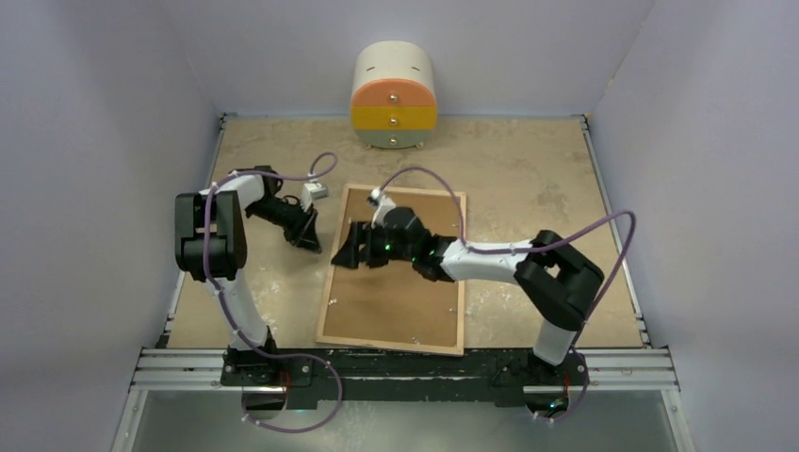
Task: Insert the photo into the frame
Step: Install the photo frame at the center of the board.
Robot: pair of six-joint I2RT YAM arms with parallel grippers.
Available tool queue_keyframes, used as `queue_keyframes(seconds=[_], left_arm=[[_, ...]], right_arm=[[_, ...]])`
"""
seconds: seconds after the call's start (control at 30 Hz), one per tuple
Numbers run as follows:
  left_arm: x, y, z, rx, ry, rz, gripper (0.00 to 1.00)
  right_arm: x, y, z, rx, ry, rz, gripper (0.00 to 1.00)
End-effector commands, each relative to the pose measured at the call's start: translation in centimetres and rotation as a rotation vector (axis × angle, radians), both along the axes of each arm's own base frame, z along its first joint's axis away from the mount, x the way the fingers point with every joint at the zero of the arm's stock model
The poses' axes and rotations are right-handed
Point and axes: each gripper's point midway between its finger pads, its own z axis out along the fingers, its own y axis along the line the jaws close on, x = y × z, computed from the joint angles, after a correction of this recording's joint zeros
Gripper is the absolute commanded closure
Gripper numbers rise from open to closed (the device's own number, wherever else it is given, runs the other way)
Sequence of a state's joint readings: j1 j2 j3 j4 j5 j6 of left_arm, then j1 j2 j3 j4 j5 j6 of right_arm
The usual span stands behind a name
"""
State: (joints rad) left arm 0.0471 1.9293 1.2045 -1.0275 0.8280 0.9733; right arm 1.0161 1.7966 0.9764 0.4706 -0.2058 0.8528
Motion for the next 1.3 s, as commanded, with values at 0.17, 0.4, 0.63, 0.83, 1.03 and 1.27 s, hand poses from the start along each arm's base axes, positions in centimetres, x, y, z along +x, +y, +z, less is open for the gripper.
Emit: queue_keyframes(seconds=[0.17, 0.4, 0.63, 0.83, 1.03, 1.27], left_arm=[[4.5, -1.0, 2.6, -0.178, 0.001, 0.127, 0.64], [4.5, -2.3, 1.3, -0.217, 0.047, 0.099, 0.58], [4.4, -3.0, -0.3, -0.202, 0.067, 0.086, 0.63], [4.5, -2.8, -1.1, -0.172, 0.061, 0.089, 0.69], [4.4, -2.6, -1.6, -0.149, 0.056, 0.091, 0.71], [4.2, -2.4, -1.9, -0.132, 0.052, 0.086, 0.72]], right_arm=[[12.9, -3.7, 2.0, 0.001, -0.081, -0.141, 0.23], [16.4, -1.7, -0.9, -0.014, -0.041, -0.112, 0.29], [17.1, -0.5, -3.2, -0.020, -0.006, -0.091, 0.31], [17.7, 0.3, -4.2, -0.007, 0.009, -0.091, 0.34], [17.3, 0.8, -4.8, 0.019, 0.033, -0.074, 0.36], [17.0, 1.3, -4.8, 0.046, 0.051, -0.055, 0.37]])
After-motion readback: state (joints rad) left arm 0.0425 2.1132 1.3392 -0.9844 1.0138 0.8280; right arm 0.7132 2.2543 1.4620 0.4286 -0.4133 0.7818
